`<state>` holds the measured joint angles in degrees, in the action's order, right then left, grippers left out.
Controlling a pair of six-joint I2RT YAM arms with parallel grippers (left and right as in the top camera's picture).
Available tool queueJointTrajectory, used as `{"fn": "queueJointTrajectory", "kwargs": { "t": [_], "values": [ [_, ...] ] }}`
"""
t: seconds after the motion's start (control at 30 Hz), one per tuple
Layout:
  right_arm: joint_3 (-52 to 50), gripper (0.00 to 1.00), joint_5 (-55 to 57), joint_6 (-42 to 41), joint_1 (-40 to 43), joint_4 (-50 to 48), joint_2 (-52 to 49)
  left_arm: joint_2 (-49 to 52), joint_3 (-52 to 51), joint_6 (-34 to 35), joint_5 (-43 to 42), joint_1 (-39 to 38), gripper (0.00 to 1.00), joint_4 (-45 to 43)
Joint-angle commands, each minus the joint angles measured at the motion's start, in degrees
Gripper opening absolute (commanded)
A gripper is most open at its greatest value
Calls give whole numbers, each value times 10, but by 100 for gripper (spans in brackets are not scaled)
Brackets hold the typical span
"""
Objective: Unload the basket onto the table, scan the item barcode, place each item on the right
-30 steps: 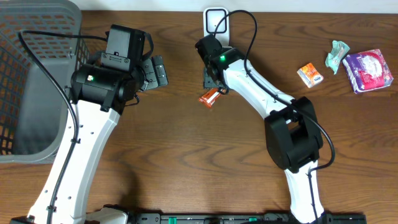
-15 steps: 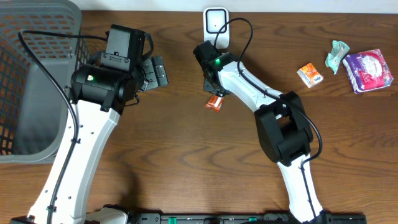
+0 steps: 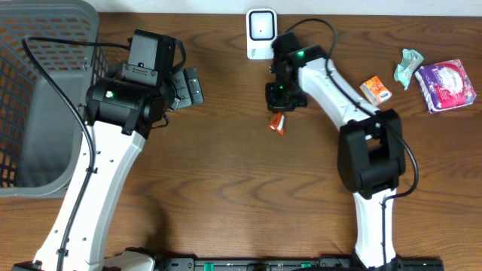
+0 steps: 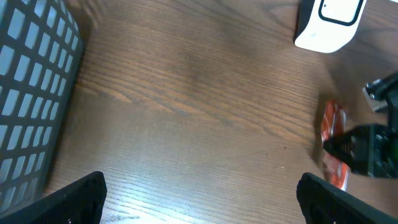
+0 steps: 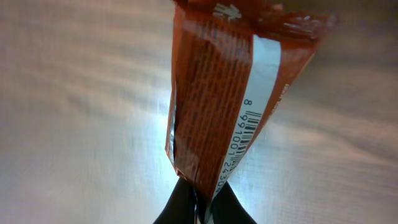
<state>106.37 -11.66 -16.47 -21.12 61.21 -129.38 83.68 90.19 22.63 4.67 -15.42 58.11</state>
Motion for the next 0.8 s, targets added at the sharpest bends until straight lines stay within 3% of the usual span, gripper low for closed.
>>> {"fn": "queueJointTrajectory", "kwargs": {
  "t": [0.0,0.1,0.23,0.3,0.43,0.77],
  "values": [
    [-15,1,-128,114,18,26,7,-1,8,-3,5,2,98,1],
    [-20,4,-117,123,24,31,7,-1,8,-3,5,2,98,1],
    [-20,34,34,97,20,50,7,-1,8,-3,5,2,98,2],
    [-19,41,64,92,17,50,7,-1,8,-3,5,2,98,2],
    [5,35,70,92,11,67,9,-1,8,-3,5,2,98,1],
    [61,39,104,92,-70,111,17,-1,8,-3,5,2,98,2]
  ]
}}
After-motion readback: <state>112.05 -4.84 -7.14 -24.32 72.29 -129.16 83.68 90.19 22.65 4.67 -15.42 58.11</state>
